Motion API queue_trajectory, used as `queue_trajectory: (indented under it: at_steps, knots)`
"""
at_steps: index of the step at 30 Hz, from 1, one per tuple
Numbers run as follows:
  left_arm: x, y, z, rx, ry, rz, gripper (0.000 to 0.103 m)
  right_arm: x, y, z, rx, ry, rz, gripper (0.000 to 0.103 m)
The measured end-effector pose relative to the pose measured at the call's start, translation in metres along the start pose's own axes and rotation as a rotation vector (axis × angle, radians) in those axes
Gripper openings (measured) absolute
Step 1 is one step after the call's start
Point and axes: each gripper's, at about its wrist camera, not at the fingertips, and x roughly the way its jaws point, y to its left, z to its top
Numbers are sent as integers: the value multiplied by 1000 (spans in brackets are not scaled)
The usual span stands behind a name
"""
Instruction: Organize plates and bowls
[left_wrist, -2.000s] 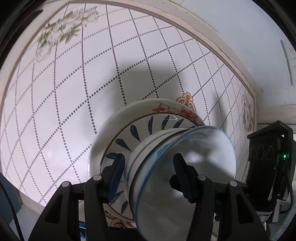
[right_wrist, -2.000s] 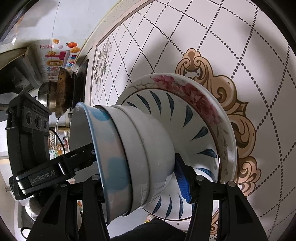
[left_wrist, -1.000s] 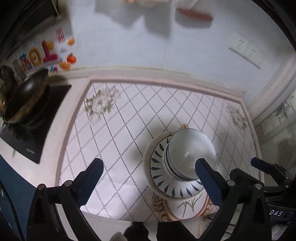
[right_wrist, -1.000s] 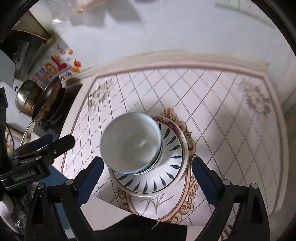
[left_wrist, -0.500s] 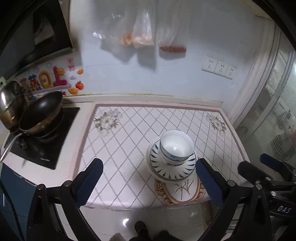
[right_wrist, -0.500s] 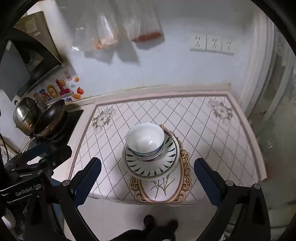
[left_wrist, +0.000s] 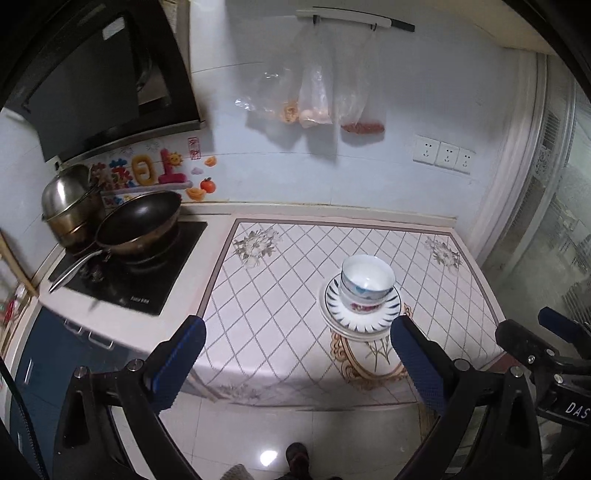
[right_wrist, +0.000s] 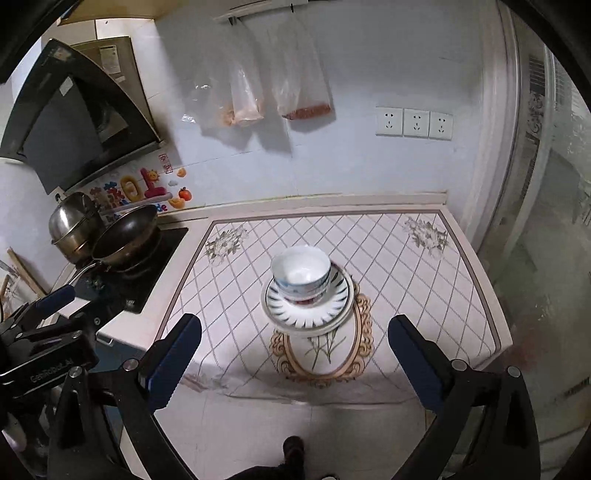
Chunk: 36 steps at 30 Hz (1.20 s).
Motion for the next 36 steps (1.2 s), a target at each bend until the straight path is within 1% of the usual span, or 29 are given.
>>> queue_trajectory:
  at_steps: [6, 9, 14, 21, 27, 30, 36]
  knots:
    - [-25, -3, -18, -23, -10, 22, 103, -36, 3, -15, -39, -38, -8, 103]
    - [-36, -4, -24, -24, -17, 16, 103, -55, 6, -20, -53, -70, -23, 103]
    - [-50, -4, -30, -17, -30, 2, 103, -78, 9, -25, -52, -95, -35, 103]
    - [-63, 0, -33, -5, -51, -6, 103, -91, 13, -29, -42, -111, -45, 103]
    - [-70, 5, -32, -7, -83, 7, 103, -88, 13, -26, -37, -114, -49, 103]
    - [-70, 5, -32, -5, -85, 7, 103, -89, 12, -26, -36, -122, -53, 103]
    - [-72, 2, -33, 14, -81, 15, 103, -87, 13, -27, -35, -113, -47, 103]
